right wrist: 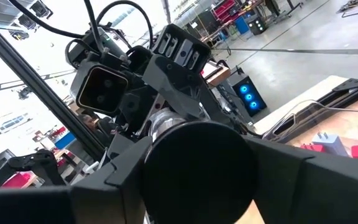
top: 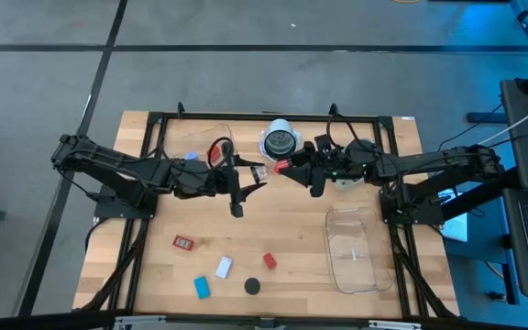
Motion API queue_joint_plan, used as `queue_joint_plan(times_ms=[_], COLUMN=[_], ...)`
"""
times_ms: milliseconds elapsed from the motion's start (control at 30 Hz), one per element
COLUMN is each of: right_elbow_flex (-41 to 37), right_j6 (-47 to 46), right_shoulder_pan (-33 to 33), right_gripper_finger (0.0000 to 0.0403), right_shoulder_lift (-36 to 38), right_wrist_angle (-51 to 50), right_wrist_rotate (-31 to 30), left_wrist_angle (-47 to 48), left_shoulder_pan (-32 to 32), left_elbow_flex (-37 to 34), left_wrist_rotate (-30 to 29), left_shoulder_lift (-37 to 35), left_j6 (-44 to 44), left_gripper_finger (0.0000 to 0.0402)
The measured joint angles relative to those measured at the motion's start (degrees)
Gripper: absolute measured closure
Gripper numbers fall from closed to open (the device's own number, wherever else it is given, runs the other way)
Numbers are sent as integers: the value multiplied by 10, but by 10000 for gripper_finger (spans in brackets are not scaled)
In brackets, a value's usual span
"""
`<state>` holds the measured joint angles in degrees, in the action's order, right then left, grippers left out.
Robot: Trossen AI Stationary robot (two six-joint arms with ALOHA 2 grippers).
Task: Pick & Place Office items
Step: Put the red hourglass into the gray bin
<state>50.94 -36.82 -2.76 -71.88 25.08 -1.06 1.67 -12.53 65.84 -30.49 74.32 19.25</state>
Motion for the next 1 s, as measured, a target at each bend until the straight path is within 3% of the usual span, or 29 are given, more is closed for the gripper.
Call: queue_joint_plan(times_ms=[267, 633, 733, 867, 1000], right_elbow_flex=[0, 0, 0, 0, 22], right_j6=[3, 7, 2, -15, -17], right_shoulder_pan=[0, 1, 12, 40, 86], right_gripper_finger=[181, 192, 183, 190, 194], right_shoulder_lift=[0, 0, 1, 18, 58], right_wrist_angle=[0, -15, -42, -106, -267], right_wrist_rotate=[-7, -31, -43, -45, -58], left_wrist_angle=[-11, -51, -54, -49, -19], left_shoulder_pan=[0, -6, -14, -30, -43], left_elbow_flex=[0, 2, 17, 30, 31], left_wrist_rotate=[-3, -17, -58, -162, -269], left_shoulder_lift=[1, -3, -5, -14, -24], left_j6=[5, 41, 47, 48, 47], left_gripper_finger=[181, 116, 102, 98, 102])
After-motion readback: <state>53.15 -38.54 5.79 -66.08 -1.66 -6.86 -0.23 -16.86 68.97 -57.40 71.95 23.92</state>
